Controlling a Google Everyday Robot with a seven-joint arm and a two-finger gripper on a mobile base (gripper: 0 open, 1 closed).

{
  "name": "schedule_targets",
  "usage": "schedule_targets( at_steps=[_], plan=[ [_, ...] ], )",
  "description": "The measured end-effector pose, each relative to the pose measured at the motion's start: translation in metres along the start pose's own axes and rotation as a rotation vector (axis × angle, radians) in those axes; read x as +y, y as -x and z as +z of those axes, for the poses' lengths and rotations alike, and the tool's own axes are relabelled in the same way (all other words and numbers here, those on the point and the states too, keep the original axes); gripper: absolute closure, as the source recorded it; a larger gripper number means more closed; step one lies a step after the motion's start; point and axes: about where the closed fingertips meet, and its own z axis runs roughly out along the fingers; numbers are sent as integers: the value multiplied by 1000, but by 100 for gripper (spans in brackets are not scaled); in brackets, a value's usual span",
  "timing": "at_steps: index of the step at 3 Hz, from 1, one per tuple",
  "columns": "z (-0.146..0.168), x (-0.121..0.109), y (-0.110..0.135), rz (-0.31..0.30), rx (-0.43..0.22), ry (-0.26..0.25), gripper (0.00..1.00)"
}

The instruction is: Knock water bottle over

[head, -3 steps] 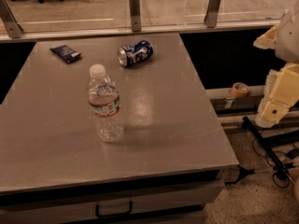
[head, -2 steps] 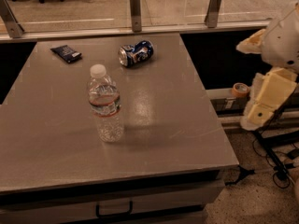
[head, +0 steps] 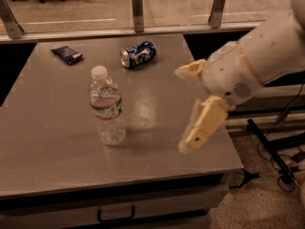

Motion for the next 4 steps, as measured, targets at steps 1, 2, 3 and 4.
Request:
schedule_targets(
  at_steps=[1,2,3,4],
  plan=[
    [11,6,33,6,-101,21,0],
    [10,7,32,7,-98,22,0],
    [37,12,30,16,-146,54,0],
    [74,9,39,20,-244,85,0]
  ],
)
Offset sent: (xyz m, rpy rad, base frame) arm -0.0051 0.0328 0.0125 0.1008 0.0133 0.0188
